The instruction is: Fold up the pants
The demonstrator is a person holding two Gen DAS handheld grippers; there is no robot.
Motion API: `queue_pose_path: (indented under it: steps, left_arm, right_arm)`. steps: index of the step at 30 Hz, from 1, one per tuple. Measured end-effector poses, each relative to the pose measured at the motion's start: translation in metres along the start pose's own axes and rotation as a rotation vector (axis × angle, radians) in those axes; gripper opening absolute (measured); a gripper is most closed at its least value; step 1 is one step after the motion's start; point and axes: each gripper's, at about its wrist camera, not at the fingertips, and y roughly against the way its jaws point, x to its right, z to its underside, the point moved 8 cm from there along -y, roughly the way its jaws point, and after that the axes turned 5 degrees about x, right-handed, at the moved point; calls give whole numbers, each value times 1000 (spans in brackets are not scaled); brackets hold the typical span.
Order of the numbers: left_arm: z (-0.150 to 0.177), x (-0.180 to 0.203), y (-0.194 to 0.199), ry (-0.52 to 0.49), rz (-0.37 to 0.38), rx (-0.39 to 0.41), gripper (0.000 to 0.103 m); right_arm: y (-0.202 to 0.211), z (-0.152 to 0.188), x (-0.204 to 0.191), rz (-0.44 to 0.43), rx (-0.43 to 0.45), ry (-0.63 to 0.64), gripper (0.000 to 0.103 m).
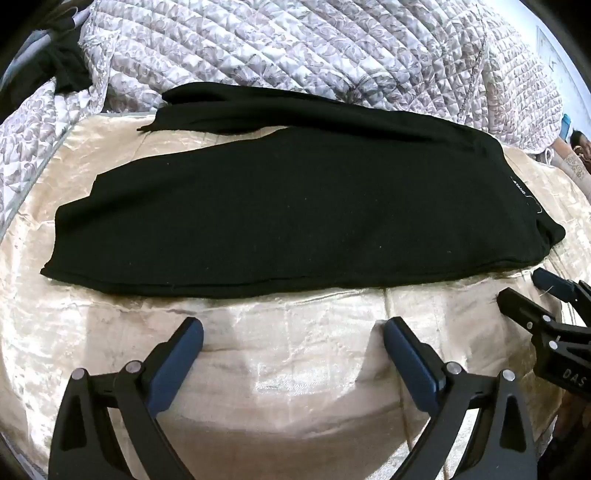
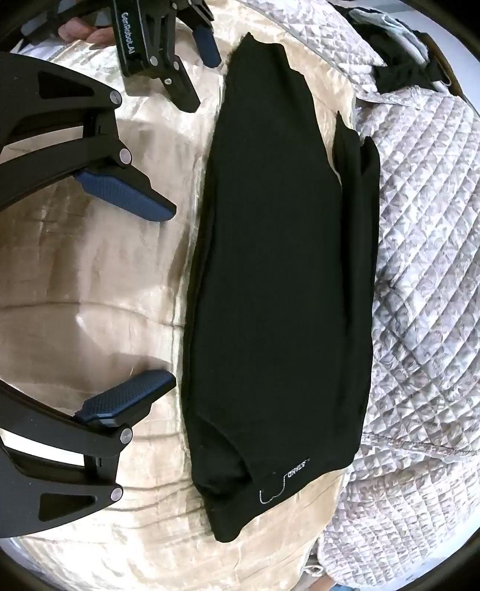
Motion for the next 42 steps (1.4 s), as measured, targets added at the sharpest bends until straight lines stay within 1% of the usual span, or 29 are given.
queue_pose_path:
  steps: [8,42]
  left_arm:
    - [0,0,0,4,5,1,100]
    - [0,0,0,2,5,4,100]
  right_arm:
    - [-2,1,2,-14,7,-11,83]
    - [-1,0,0,12,20,-9,83]
